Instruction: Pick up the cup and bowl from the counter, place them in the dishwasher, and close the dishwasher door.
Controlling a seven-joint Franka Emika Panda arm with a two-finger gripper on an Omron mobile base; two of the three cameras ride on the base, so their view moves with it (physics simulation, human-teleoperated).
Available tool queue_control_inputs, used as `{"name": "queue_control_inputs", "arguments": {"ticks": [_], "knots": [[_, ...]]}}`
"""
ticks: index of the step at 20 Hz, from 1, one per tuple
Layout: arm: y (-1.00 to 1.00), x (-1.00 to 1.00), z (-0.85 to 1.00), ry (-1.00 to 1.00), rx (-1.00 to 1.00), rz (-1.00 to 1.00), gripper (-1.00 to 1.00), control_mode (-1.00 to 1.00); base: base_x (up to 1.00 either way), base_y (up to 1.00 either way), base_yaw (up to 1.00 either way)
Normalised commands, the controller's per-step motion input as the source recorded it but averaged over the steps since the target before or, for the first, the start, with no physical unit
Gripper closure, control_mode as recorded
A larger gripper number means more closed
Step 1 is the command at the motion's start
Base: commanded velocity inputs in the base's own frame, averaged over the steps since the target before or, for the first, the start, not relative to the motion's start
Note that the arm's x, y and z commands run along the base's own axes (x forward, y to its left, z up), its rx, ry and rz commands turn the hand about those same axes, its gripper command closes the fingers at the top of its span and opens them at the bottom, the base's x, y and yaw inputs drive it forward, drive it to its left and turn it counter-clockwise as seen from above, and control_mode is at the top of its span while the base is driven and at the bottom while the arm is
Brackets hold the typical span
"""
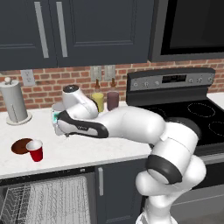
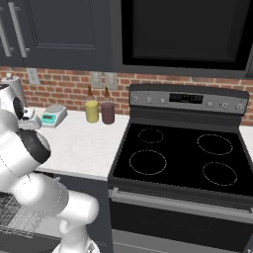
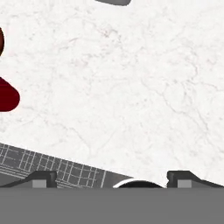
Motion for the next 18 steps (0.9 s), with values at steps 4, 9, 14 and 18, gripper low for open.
{"name": "queue_control_inputs", "arguments": {"ticks": [4, 9, 14, 18], "knots": [[0.73, 0.00, -0.03, 0.00, 0.04, 0.05, -1.00, -1.00, 0.00, 0.00, 0.00], [0.67, 0.00, 0.00, 0.00, 0.06, 0.08, -1.00, -1.00, 0.00, 0.00, 0.00], [0.80, 0.03, -0.05, 0.03, 0.04, 0.13, -1.00, -1.00, 0.00, 0.00, 0.00], [0.69, 0.16, -0.13, 0.02, 0.03, 0.13, -1.00, -1.00, 0.00, 0.00, 0.00]]}}
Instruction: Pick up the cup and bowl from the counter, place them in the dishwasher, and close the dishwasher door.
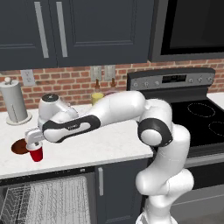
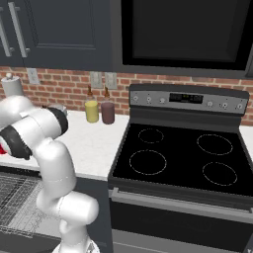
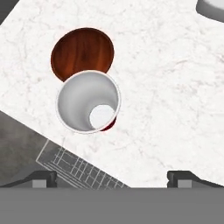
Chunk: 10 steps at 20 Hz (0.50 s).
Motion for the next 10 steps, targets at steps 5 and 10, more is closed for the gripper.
{"name": "queue_control_inputs", "arguments": {"ticks": [5, 10], "knots": [[0.30, 0.21, -0.01, 0.00, 0.00, 0.01, -1.00, -1.00, 0.00, 0.00, 0.00], [0.02, 0.11, -0.02, 0.00, 0.00, 0.00, -1.00, -1.00, 0.00, 0.00, 0.00]]}}
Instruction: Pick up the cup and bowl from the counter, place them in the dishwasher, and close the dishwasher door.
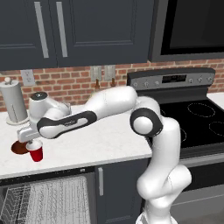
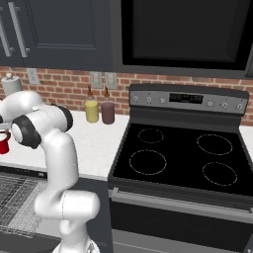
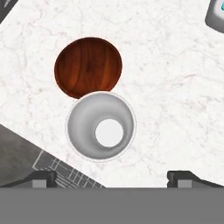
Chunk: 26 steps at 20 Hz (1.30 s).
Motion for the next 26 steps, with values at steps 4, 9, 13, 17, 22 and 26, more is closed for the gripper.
{"name": "queue_control_inputs", "arguments": {"ticks": [4, 9, 13, 17, 22, 26], "knots": [[0.00, 0.06, -0.11, 0.00, 0.00, 0.00, -1.00, -1.00, 0.00, 0.00, 0.00], [0.00, 0.05, -0.22, 0.00, 0.00, 0.00, -1.00, -1.00, 0.00, 0.00, 0.00], [-0.05, 0.00, -0.19, 0.00, 0.00, -0.04, -1.00, -1.00, 0.00, 0.00, 0.00], [-0.06, 0.00, -0.06, 0.00, 0.00, -0.07, -1.00, -1.00, 0.00, 0.00, 0.00], [-0.10, 0.01, 0.00, 0.01, 0.01, -0.08, -1.00, -1.00, 0.00, 0.00, 0.00], [-0.19, 0.07, -0.06, 0.04, 0.03, -0.10, -1.00, -1.00, 0.00, 0.00, 0.00]]}}
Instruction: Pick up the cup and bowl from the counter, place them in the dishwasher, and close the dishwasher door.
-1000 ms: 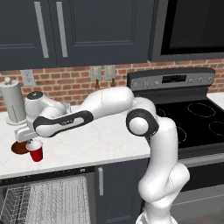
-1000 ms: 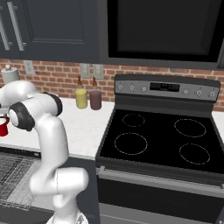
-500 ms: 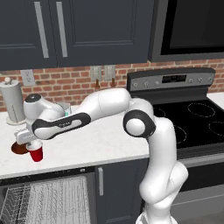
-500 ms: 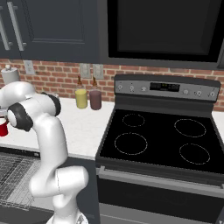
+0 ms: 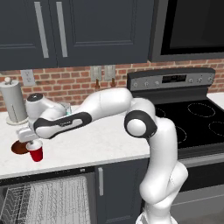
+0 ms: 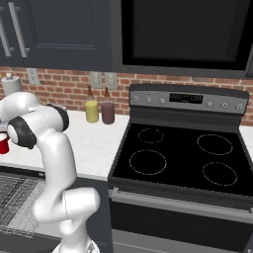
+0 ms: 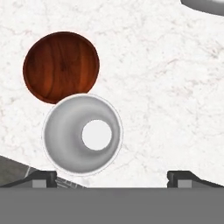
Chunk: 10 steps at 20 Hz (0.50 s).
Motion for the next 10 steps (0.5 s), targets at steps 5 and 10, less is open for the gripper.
{"name": "queue_control_inputs", "arguments": {"ticks": [5, 10], "knots": [[-0.11, 0.09, -0.03, 0.08, 0.01, -0.08, -1.00, -1.00, 0.00, 0.00, 0.00], [0.00, 0.09, -0.03, 0.05, 0.00, -0.03, -1.00, -1.00, 0.00, 0.00, 0.00]]}}
